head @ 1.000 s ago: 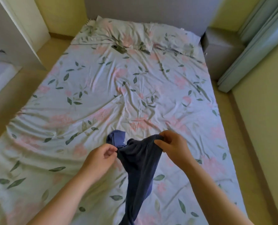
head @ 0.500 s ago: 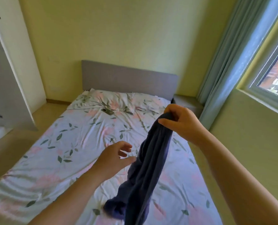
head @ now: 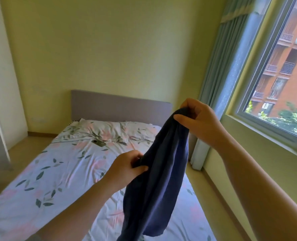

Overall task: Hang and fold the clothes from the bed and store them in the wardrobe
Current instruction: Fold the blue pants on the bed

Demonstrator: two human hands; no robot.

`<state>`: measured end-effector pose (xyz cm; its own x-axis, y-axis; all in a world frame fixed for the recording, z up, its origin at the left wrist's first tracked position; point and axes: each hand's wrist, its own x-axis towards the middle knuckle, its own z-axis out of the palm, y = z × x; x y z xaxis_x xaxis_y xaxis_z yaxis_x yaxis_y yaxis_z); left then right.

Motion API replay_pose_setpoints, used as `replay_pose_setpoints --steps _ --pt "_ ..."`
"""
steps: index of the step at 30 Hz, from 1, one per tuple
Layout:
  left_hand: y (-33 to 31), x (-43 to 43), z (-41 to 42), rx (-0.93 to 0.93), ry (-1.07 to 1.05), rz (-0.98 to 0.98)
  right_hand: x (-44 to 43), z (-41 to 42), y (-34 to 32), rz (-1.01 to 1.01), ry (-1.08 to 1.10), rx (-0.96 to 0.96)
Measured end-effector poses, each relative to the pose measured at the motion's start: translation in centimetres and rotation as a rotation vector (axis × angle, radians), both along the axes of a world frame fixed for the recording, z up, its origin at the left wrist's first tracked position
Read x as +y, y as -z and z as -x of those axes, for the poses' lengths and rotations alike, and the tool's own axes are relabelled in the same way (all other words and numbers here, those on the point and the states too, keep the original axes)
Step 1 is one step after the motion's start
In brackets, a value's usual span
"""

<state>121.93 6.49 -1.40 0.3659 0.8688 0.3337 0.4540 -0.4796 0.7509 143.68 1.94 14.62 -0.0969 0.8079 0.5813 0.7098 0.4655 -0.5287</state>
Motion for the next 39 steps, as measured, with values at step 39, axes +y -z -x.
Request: replay_pose_setpoints --steps 39 --pt "-15.5 2.9 4.6 -0.164 -0.319 -0.372 -1.3 -5.7 -1.6 -0.097 0.409 -0.050"
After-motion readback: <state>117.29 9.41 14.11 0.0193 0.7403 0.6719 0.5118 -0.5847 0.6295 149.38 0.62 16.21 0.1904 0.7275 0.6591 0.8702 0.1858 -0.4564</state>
